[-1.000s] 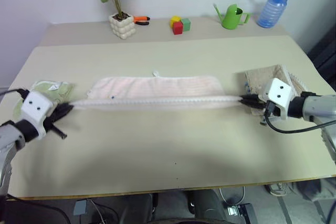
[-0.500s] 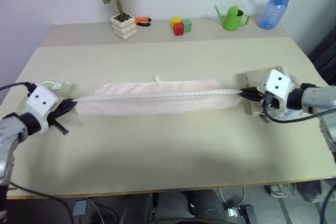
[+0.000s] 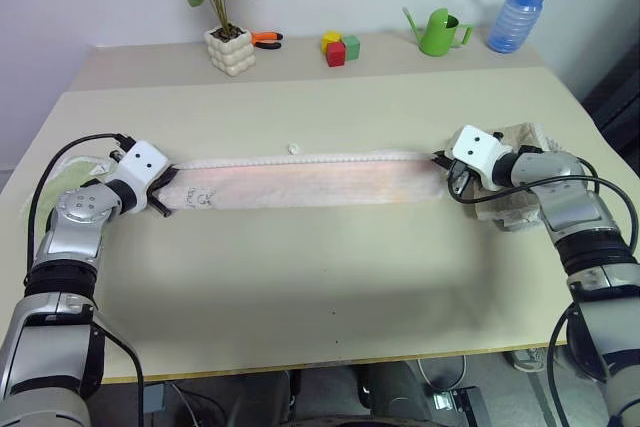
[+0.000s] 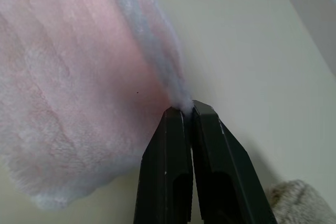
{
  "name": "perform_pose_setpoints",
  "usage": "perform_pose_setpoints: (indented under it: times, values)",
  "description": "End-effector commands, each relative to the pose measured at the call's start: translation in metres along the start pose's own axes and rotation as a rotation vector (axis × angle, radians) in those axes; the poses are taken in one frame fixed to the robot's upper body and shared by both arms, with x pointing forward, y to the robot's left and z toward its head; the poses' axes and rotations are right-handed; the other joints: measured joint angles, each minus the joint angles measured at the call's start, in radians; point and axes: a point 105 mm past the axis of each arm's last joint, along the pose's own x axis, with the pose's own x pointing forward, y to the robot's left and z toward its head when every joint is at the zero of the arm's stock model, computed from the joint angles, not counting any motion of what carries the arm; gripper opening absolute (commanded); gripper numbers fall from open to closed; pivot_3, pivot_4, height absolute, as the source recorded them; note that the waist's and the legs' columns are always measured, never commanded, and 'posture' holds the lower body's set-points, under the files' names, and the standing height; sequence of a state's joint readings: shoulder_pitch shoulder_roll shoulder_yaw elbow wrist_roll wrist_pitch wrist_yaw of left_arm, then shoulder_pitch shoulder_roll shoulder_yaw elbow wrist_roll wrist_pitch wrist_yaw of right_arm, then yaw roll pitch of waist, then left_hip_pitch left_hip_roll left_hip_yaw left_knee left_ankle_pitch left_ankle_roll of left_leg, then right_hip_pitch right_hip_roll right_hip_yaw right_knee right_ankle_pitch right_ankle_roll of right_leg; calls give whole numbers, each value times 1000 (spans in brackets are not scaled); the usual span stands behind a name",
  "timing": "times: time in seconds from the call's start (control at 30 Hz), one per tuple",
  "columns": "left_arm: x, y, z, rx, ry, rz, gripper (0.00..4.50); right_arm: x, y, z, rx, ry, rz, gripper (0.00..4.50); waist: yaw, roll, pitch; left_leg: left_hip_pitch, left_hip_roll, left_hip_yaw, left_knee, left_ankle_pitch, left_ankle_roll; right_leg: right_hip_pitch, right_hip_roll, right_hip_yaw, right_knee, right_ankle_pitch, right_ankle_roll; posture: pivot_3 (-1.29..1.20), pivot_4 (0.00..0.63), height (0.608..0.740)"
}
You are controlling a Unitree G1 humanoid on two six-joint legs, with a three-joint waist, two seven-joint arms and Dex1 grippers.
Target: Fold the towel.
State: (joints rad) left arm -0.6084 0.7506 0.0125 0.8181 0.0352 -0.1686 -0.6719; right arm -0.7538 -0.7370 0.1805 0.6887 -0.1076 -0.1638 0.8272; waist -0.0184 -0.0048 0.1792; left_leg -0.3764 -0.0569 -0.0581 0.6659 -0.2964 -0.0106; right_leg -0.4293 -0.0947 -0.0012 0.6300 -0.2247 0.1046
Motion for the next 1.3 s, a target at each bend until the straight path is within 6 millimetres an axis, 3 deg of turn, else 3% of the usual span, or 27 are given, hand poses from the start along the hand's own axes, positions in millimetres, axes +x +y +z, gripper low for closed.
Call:
perform_pose_setpoints:
  times: [0.03,0.13,0.27,0.5,0.6,0.77,0.9,0.97,1.1,1.3]
  values:
    - [-5,14,-4,-22,19,51,0,-4,-19,5,-10,-11,-76,645,0,0,0,0,0,0,0,0,0,0,0,0,0,0,0,0,150,731]
    - [-7,18,-7,-58,16,79,869,-4,-26,5,1,-17,-123,1777,1,0,0,0,0,0,0,0,0,0,0,0,0,0,0,0,150,731]
    - [-12,29,-7,-101,-6,178,2676,-8,-42,7,-28,-19,-235,3614,1,0,0,0,0,0,0,0,0,0,0,0,0,0,0,0,150,731]
    - [-24,34,15,-228,-170,241,2676,-31,-63,16,51,-66,-387,3614,2,0,0,-1,0,-1,0,0,0,-1,-1,0,1,0,0,0,150,731]
    - [-32,20,33,-252,-251,197,2738,-45,-41,21,244,-136,-320,4447,9,0,0,-2,0,-2,0,0,0,-1,-1,0,0,0,0,0,150,731]
    - [-37,3,33,-217,-224,157,2738,-60,7,35,503,-184,-201,4447,9,0,0,-4,0,-3,1,0,0,-2,-2,0,0,0,0,0,150,731]
    - [-39,-5,47,-188,-269,142,2738,-65,40,44,743,-213,-132,4447,6,0,0,-2,1,-3,1,0,0,-1,-1,0,1,0,0,0,150,731]
    - [-37,-24,71,-172,-352,75,2738,-64,59,45,908,-210,-108,4447,8,0,0,-2,1,-3,1,0,0,-1,-1,0,1,0,0,0,150,731]
    - [-36,-89,116,-155,-503,-161,2738,-58,76,40,1141,-173,-151,4447,17,0,-1,-2,0,-3,1,-1,1,0,-3,0,0,0,0,0,150,731]
    - [-50,-172,146,-127,-575,-497,2738,-43,90,23,1382,-93,-221,4447,13,0,-1,-1,0,-3,0,-1,1,0,-2,1,0,0,0,0,150,731]
